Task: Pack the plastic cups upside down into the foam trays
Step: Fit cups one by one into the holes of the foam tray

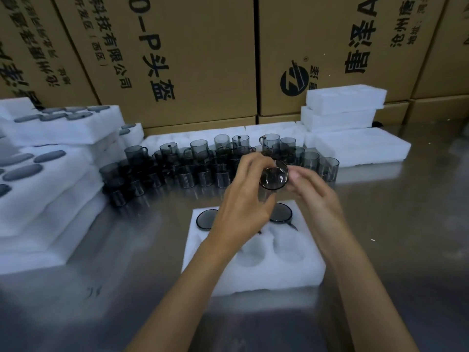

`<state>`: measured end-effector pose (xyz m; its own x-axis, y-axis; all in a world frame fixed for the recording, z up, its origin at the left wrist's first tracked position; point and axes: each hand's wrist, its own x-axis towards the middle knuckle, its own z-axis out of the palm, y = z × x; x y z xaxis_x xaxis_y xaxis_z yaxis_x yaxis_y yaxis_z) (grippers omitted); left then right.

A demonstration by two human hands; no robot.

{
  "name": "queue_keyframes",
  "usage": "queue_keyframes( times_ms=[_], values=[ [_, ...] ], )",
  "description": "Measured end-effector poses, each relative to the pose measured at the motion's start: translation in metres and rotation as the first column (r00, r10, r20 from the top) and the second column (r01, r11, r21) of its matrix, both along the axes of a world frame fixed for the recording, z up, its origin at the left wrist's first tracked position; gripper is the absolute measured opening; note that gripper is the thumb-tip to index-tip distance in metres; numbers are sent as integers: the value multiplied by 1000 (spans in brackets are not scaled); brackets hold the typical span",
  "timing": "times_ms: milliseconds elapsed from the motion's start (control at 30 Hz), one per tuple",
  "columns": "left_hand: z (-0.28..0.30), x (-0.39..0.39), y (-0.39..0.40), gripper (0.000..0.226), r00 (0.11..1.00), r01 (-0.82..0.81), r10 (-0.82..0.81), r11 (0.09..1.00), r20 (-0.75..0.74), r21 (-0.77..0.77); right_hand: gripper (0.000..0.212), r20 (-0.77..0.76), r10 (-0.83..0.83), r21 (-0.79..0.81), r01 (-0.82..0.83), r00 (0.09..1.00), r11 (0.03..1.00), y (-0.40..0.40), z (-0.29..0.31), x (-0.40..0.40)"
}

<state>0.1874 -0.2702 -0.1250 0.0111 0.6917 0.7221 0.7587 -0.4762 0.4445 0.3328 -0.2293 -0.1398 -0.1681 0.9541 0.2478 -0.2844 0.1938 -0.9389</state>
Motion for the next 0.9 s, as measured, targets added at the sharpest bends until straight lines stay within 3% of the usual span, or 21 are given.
queue_keyframes(
  times_ms=[200,400,633,800,900],
  values=[
    [-11,-18,-29,88,968,56,-62,998,241,35,30,152,80,169,-106,985,980,-26,17,-12],
    [-16,-25,-33,83,953,24,1,997,304,-78,30,204,55,130,-82,977,988,-29,16,-18],
    [-18,-22,-37,76,983,27,3,987,186,-158,40,281,106,91,-136,954,986,-22,12,-3],
    [-17,-16,-42,68,998,-4,17,981,65,-195,18,389,97,100,-147,916,984,-18,9,9],
    [-17,-11,-47,69,998,42,-28,947,48,-319,20,451,70,95,-126,890,987,-15,5,16]
  ],
)
